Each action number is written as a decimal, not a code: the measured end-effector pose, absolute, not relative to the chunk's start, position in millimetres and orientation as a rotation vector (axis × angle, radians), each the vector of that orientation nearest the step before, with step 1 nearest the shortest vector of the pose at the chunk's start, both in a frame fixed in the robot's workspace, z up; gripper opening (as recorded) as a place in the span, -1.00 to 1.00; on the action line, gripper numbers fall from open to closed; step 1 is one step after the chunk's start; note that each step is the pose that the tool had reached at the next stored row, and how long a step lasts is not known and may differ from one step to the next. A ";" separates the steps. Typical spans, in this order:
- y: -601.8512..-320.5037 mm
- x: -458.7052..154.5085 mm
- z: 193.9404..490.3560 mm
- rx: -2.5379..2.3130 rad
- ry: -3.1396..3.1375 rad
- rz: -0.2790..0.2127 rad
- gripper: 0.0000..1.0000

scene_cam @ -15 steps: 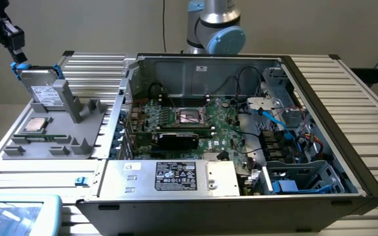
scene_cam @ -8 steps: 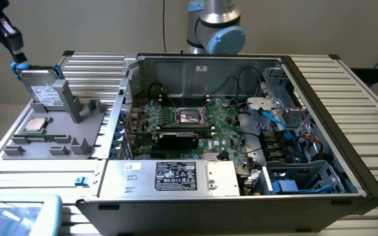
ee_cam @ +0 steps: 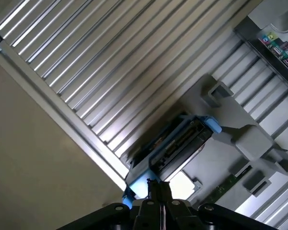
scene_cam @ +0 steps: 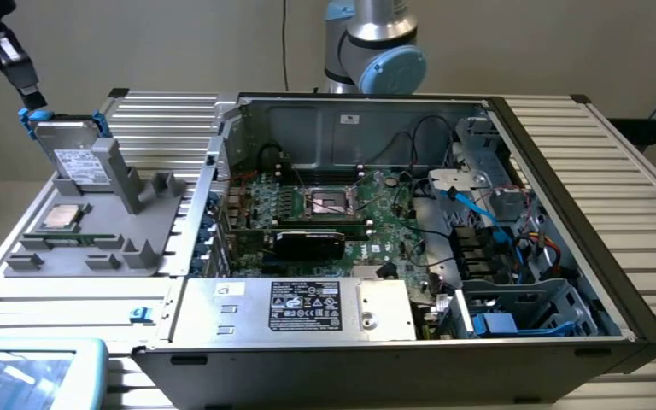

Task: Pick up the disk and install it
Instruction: 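Pick up the disk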

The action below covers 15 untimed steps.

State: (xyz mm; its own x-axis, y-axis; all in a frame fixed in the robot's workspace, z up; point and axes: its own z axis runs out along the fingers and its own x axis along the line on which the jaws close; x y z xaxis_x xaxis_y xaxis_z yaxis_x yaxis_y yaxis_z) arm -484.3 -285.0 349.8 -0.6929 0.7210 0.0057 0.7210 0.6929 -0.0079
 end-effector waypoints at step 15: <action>-285.0 -484.2 349.7 -1.532 -2.733 0.006 -0.79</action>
